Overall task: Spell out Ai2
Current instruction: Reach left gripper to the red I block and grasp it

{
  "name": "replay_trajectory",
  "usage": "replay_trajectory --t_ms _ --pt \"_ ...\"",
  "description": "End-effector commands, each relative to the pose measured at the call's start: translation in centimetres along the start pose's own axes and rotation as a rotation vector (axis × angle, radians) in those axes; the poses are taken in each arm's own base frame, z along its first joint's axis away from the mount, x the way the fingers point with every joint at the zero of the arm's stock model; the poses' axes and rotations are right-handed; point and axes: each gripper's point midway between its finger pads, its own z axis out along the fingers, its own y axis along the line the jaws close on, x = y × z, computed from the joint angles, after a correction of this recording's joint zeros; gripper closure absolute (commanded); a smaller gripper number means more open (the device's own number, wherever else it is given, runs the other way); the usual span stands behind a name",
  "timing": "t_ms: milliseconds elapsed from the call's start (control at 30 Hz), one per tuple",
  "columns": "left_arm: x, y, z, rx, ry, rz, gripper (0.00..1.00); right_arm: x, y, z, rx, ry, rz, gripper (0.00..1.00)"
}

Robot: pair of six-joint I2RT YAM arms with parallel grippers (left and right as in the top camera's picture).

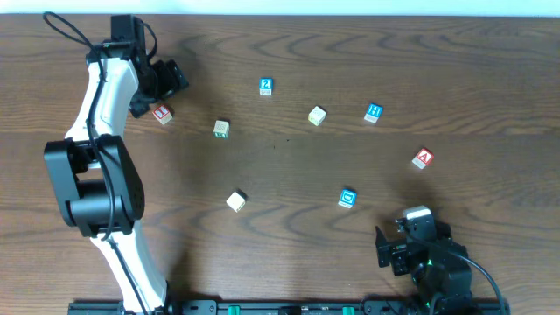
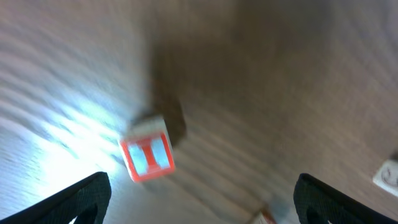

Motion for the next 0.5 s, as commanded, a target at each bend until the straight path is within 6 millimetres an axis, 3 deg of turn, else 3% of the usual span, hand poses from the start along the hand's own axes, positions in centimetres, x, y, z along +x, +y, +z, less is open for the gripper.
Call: replay_trajectory --t_ms 0,100,333,467 --pt "0.3 -0.5 0.1 0.038 0.039 -0.058 0.05 0.4 0.0 0.2 0.002 0.009 -0.006 0.01" --pt "-0.4 -0.9 0.3 0.053 0.013 -0.064 0.05 0.4 0.0 0.2 0.002 0.009 -0.006 0.01" --pt "-1.5 1.9 0.7 -0.104 -0.061 -0.102 0.05 0.4 0.0 0.2 0.002 0.009 -0.006 0.01" --pt "-1.1 2.4 1.7 -0.12 -0.04 -0.14 0.05 0.4 0.0 0.2 0.002 0.009 -0.006 0.01"
